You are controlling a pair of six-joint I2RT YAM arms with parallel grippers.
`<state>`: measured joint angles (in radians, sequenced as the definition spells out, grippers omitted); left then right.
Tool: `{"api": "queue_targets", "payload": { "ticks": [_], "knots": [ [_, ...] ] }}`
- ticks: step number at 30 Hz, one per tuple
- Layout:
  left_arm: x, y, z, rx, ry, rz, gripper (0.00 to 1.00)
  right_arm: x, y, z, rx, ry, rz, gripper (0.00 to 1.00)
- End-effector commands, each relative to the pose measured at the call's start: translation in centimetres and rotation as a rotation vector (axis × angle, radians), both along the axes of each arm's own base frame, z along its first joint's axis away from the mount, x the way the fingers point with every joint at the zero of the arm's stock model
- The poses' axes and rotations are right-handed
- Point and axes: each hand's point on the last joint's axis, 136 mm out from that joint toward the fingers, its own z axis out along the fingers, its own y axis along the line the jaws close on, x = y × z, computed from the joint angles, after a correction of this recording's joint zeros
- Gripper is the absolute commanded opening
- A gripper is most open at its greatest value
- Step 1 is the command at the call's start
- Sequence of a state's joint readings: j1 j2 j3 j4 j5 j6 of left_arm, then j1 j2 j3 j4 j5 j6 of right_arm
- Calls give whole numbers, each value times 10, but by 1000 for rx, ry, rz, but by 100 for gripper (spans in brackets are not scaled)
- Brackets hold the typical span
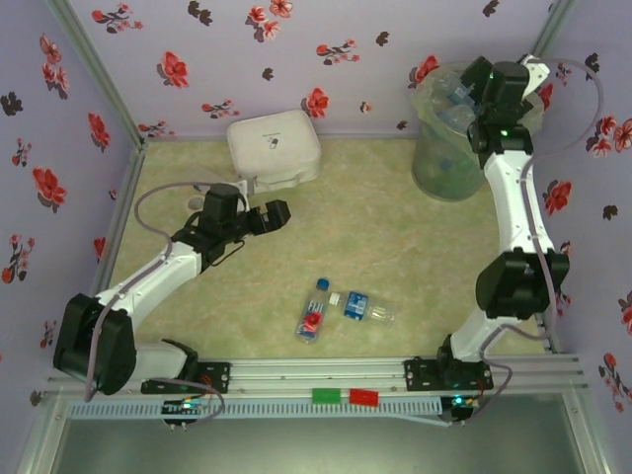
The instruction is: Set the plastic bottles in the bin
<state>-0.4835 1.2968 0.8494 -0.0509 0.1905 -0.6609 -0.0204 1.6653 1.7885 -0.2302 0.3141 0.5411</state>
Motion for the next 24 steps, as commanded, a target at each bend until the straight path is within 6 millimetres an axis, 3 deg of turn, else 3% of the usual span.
{"api": "queue_targets", "payload": {
  "ticks": [1,5,8,14,20,24],
  "knots": [
    [-16,-7,6,47,-20,-65,100,-27,34,-13,-2,77,120,100],
    [-43,-18,-9,106,19,-130,100,-58,83,-57,-5,185,237,100],
    [-66,-26,-31,120,80,-160,100,-87,128,-95,3,242,334,100],
    [-120,-43,-64,174,186,-273,100,-147,204,-181,65,420,502,100],
    [-171,-48,-89,379,216,-443,100,-194,231,-253,79,559,531,100],
    [-202,-47,-110,491,245,-551,100,-210,246,-277,121,596,563,100]
  ]
}}
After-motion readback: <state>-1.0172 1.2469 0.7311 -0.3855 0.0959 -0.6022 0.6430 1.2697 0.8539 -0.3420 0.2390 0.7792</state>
